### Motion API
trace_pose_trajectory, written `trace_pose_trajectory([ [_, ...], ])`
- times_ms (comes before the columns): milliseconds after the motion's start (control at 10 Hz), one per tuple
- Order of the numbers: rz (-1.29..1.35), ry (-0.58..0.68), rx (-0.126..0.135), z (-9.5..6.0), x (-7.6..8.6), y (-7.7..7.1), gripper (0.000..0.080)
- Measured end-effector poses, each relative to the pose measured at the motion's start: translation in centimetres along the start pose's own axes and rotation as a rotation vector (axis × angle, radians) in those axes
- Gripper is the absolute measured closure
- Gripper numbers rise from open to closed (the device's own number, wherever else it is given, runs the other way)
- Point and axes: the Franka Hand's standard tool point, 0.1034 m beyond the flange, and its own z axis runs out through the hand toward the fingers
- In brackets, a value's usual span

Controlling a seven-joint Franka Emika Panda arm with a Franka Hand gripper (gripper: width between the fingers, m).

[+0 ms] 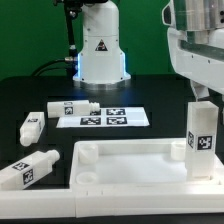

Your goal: Assemble desk

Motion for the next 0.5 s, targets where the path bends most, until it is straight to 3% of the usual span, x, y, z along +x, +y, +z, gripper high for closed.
trace_pose_trajectory([
  [500,-0.479,0.001,-0.002,-0.08,-0.09,-0.07,0.015],
])
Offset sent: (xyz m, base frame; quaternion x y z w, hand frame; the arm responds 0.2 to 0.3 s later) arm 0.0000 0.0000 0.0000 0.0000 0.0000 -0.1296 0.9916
